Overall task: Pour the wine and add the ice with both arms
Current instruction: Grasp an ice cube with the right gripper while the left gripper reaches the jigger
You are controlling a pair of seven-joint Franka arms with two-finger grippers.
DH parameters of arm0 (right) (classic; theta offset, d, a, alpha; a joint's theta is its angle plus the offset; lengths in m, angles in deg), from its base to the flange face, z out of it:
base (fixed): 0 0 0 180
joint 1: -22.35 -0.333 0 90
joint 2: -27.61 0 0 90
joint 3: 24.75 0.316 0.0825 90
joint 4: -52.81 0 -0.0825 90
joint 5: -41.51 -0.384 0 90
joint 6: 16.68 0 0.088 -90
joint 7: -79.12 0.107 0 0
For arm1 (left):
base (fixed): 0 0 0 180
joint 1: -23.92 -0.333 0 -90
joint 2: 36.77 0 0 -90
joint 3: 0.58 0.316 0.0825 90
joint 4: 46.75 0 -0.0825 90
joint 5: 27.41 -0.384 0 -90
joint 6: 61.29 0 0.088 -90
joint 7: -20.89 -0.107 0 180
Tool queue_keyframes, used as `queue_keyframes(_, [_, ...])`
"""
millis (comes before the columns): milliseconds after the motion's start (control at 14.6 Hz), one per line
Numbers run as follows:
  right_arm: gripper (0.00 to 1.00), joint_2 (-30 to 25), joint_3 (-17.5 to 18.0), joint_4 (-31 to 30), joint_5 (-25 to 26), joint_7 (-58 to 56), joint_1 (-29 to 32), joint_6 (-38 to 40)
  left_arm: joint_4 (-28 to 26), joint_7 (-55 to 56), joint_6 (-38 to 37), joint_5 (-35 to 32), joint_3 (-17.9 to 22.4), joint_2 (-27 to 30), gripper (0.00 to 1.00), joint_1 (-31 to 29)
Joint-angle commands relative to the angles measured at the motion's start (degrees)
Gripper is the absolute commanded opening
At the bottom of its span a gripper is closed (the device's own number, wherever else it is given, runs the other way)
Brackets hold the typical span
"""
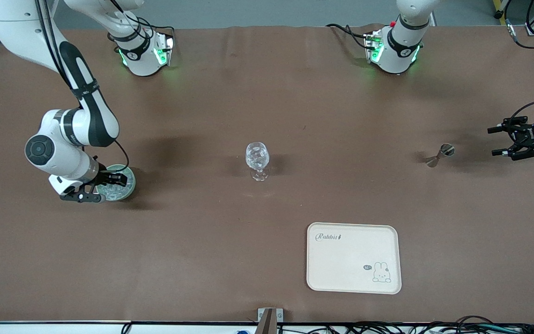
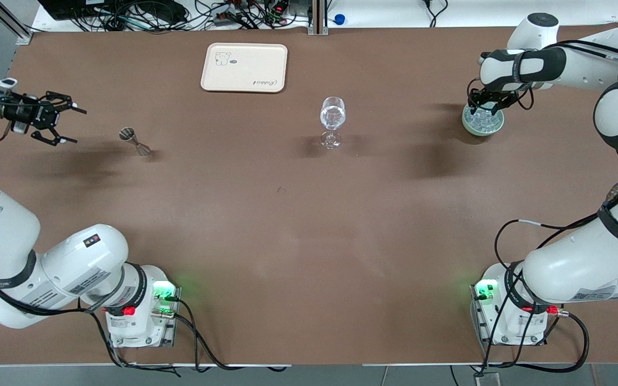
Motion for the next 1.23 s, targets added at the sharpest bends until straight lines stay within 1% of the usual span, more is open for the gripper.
queue_keyframes(0, [0.65, -0.1, -0.1, -1.3, -0.1, -0.3, -0.1, -0.8, 1.1, 0.1, -2.2, 2.4, -0.5, -3.7, 1.0, -2.1])
queue_keyframes(137, [0.62, -0.1, -0.1, -1.4, -0.1, -0.3, -0.1, -0.8, 0.9, -0.2, -2.8, 5.5, -0.4, -5.6, 1.0, -2.2])
queue_keyframes(274, [0.56, -0.1, -0.1, -1.4, -0.1, -0.3, -0.1, -0.8, 0.9, -1.8, -3.6, 4.7, -1.0, -5.7, 1.0, -1.0])
queue_keyframes(479, [0.52, 0.0, -0.1, -1.3, -0.1, -0.3, 0.0, -1.0, 0.5, -2.9, -3.6, 4.5, -1.1, -6.7, 1.0, -1.0])
queue_keyframes(753, [0.5, 0.2, -0.1, -1.2, -0.1, -0.3, 0.0, -1.0, 0.2, -4.5, -2.2, 4.9, -1.8, -8.1, 1.0, 1.1])
queue_keyframes(1027, [0.5, 0.2, -0.1, -1.3, -0.1, -0.3, 0.0, -0.9, 1.5, -4.7, -1.7, 5.4, -1.8, -10.3, 1.0, 1.1])
queue_keyframes(1164, [0.46, 0.3, -0.1, -1.3, -0.1, -0.3, 0.0, -0.9, 1.3, -4.6, -0.4, 6.1, -1.8, -10.4, 1.0, 1.5])
